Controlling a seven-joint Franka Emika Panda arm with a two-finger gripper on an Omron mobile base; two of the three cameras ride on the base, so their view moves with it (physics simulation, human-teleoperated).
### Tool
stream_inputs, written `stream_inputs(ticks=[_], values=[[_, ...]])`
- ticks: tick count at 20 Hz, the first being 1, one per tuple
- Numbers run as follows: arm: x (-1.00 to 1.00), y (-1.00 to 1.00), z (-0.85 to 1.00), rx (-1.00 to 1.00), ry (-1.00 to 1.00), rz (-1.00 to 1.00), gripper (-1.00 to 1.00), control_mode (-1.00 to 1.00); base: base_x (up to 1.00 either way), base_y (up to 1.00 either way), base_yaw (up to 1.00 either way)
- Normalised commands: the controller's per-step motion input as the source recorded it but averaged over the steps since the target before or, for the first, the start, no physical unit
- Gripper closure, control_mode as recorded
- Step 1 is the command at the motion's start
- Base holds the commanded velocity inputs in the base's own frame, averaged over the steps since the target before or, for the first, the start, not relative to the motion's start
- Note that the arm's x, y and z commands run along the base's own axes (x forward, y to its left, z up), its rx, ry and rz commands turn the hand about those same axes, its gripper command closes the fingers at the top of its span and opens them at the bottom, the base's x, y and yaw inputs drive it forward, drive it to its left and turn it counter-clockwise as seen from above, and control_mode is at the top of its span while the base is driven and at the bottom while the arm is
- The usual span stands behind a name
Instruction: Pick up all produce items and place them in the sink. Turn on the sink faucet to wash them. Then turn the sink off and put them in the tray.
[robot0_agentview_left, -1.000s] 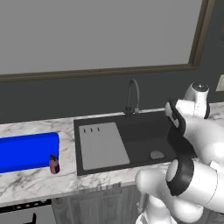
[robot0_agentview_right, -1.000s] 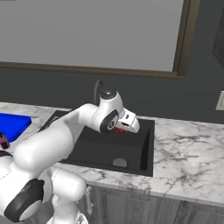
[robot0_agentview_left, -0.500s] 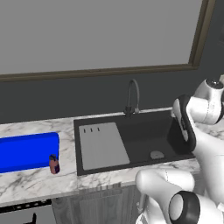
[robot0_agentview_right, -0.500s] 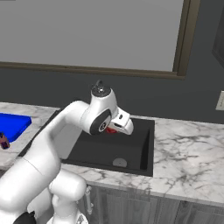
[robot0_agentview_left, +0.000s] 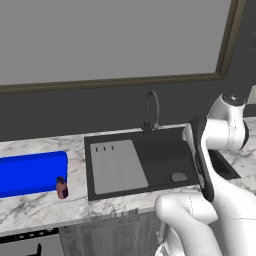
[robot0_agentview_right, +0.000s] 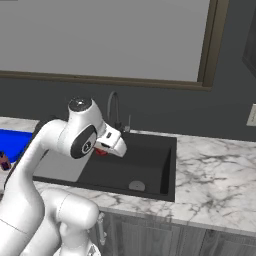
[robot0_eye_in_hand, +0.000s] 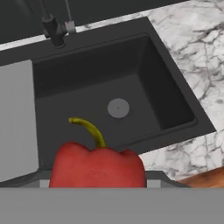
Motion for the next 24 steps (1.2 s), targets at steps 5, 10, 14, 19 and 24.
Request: stream_inputs(ticks=[5, 10, 14, 19, 24], values=[[-0.09, 0.99, 0.00, -0.05, 0.00, 0.05, 1.00, -1.00, 0.00, 0.00, 0.00], [0.00, 0.18, 0.00, -0.02, 0.01, 0.00, 1.00, -1.00, 0.00, 0.00, 0.00], [0.02, 0.38, 0.00, 0.00, 0.00, 0.03, 1.00, -1.00, 0.00, 0.00, 0.00], [0.08, 0.83, 0.00, -0.02, 0.00, 0.07, 1.00, -1.00, 0.00, 0.00, 0.00], [0.14, 0.87, 0.00, -0.09, 0.04, 0.03, 1.00, -1.00, 0.00, 0.00, 0.00]])
